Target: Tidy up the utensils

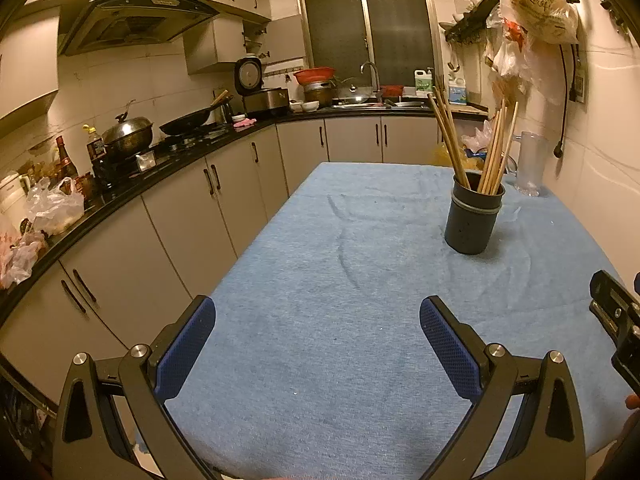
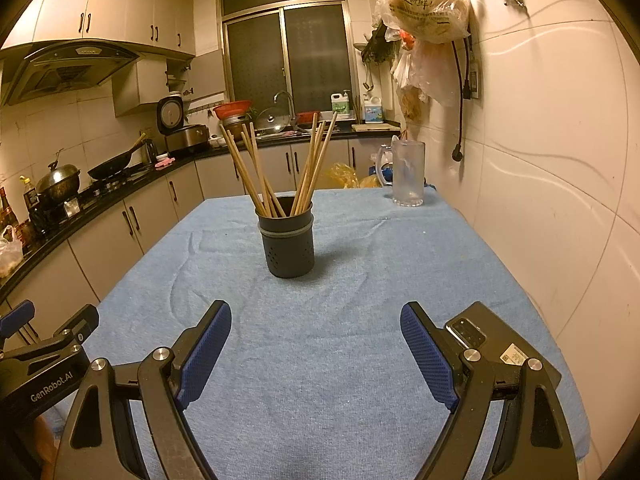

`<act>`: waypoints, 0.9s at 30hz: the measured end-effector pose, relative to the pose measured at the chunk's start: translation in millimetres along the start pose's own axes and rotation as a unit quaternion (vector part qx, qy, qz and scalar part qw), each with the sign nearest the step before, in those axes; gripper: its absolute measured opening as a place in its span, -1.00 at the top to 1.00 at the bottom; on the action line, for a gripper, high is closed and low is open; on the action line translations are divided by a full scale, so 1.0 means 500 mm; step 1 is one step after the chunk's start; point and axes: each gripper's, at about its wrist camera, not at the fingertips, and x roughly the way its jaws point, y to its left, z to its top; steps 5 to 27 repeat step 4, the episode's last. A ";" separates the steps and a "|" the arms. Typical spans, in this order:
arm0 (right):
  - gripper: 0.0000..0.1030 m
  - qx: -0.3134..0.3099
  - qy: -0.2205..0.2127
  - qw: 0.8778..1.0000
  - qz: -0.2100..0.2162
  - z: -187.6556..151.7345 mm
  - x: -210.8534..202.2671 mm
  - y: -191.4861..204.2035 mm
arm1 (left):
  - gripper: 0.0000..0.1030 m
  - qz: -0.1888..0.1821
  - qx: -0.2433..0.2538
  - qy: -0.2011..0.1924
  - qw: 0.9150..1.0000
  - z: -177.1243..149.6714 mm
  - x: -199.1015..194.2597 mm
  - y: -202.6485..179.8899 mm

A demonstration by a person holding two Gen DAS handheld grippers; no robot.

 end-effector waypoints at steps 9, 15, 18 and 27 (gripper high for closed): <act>-0.78 0.015 0.027 1.000 0.004 0.001 0.038 -0.029 | -0.97 0.001 0.001 0.009 1.000 0.014 0.033 0.016; -0.78 0.015 0.027 1.000 0.004 0.001 0.038 -0.029 | -0.97 0.001 0.001 0.009 1.000 0.014 0.033 0.016; -0.78 0.015 0.027 1.000 0.004 0.001 0.038 -0.029 | -0.97 0.001 0.001 0.009 1.000 0.014 0.033 0.016; -0.78 0.015 0.027 1.000 0.004 0.001 0.038 -0.029 | -0.97 0.001 0.001 0.009 1.000 0.014 0.033 0.016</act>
